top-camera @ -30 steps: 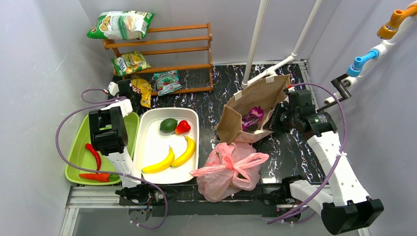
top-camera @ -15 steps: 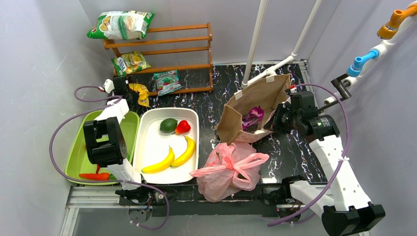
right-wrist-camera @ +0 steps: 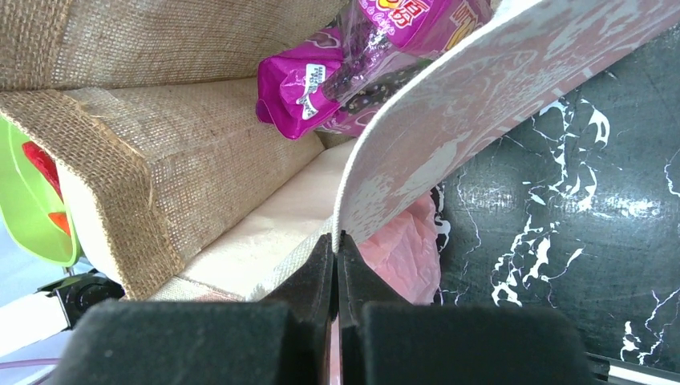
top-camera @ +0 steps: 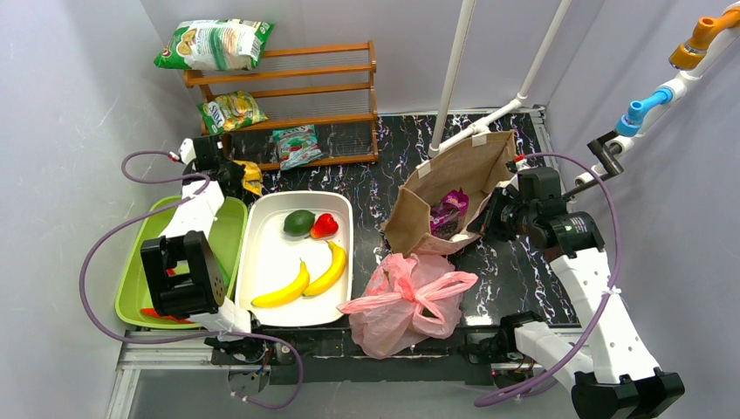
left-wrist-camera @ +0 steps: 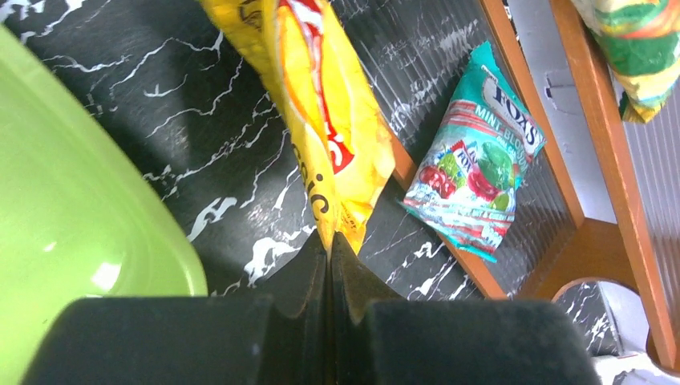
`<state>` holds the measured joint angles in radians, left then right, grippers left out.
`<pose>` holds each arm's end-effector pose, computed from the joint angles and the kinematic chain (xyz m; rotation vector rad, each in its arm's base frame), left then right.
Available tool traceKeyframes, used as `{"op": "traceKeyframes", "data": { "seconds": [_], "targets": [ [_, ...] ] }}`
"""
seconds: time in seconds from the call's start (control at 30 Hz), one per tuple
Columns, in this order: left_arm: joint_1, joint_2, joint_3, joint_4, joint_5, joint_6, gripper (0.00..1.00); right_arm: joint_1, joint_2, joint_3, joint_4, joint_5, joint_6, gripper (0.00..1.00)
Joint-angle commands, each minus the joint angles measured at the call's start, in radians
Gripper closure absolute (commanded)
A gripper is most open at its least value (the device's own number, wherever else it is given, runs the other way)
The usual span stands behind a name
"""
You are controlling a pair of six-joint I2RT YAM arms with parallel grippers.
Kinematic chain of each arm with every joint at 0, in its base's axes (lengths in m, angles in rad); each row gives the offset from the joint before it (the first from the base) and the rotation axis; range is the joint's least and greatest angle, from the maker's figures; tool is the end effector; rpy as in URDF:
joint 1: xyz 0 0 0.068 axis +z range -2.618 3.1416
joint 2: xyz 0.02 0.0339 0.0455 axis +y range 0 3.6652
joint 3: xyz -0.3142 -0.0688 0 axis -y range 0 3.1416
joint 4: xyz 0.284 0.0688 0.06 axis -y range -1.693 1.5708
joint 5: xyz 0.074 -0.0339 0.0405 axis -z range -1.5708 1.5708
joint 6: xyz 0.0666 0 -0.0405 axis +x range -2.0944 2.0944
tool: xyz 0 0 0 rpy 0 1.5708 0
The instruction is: Place the food into the grocery bag and tie it
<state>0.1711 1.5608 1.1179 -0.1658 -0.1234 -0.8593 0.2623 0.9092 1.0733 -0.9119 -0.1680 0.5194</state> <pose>0.4067 0.0786 0.2801 -1.1377 1.8664 -0.2576 0.1900 0.0625 0.3720 0.2182 2.3696 0.5805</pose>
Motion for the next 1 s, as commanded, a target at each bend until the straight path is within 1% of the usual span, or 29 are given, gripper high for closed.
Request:
{"op": "traceKeyframes", "data": {
  "seconds": [0.0, 0.2, 0.5, 0.63, 0.73, 0.77, 0.8, 0.83, 0.87, 0.9, 0.93, 0.97],
  "targets": [
    [-0.027, -0.101, 0.043, -0.126, -0.041, 0.051, 1.0, 0.002, 0.007, -0.004, 0.033, -0.053, -0.027, 0.99],
    [-0.092, -0.163, 0.127, -0.211, -0.065, 0.128, 1.0, 0.003, 0.017, -0.014, 0.038, -0.071, -0.032, 0.99],
    [-0.14, -0.251, 0.147, -0.224, 0.021, 0.196, 1.0, 0.003, 0.04, -0.004, 0.038, -0.087, -0.043, 0.99],
    [-0.173, -0.253, 0.203, -0.239, 0.071, 0.221, 1.0, 0.002, 0.046, 0.011, 0.033, -0.085, -0.044, 0.99],
    [-0.239, -0.238, 0.31, -0.27, 0.12, 0.177, 1.0, 0.003, 0.043, 0.014, 0.031, -0.07, -0.041, 0.99],
    [-0.275, -0.215, 0.373, -0.275, 0.174, 0.146, 1.0, 0.003, 0.043, 0.014, 0.033, -0.064, -0.037, 0.99],
    [-0.328, -0.185, 0.44, -0.286, 0.194, 0.16, 1.0, 0.003, 0.043, 0.016, 0.036, -0.058, -0.035, 0.99],
    [-0.394, -0.139, 0.556, -0.31, 0.197, 0.234, 1.0, 0.003, 0.04, 0.016, 0.043, -0.056, -0.035, 0.99],
    [-0.448, -0.098, 0.649, -0.311, 0.234, 0.282, 1.0, 0.002, 0.041, 0.017, 0.047, -0.052, -0.032, 0.99],
    [-0.481, -0.074, 0.712, -0.311, 0.261, 0.315, 1.0, 0.002, 0.043, 0.02, 0.047, -0.049, -0.032, 0.99],
    [-0.536, -0.02, 0.807, -0.285, 0.364, 0.373, 1.0, 0.002, 0.046, 0.023, 0.045, -0.044, -0.032, 0.99],
    [-0.578, -0.002, 0.834, -0.235, 0.432, 0.415, 1.0, 0.002, 0.046, 0.024, 0.044, -0.041, -0.03, 0.99]
  ]
}}
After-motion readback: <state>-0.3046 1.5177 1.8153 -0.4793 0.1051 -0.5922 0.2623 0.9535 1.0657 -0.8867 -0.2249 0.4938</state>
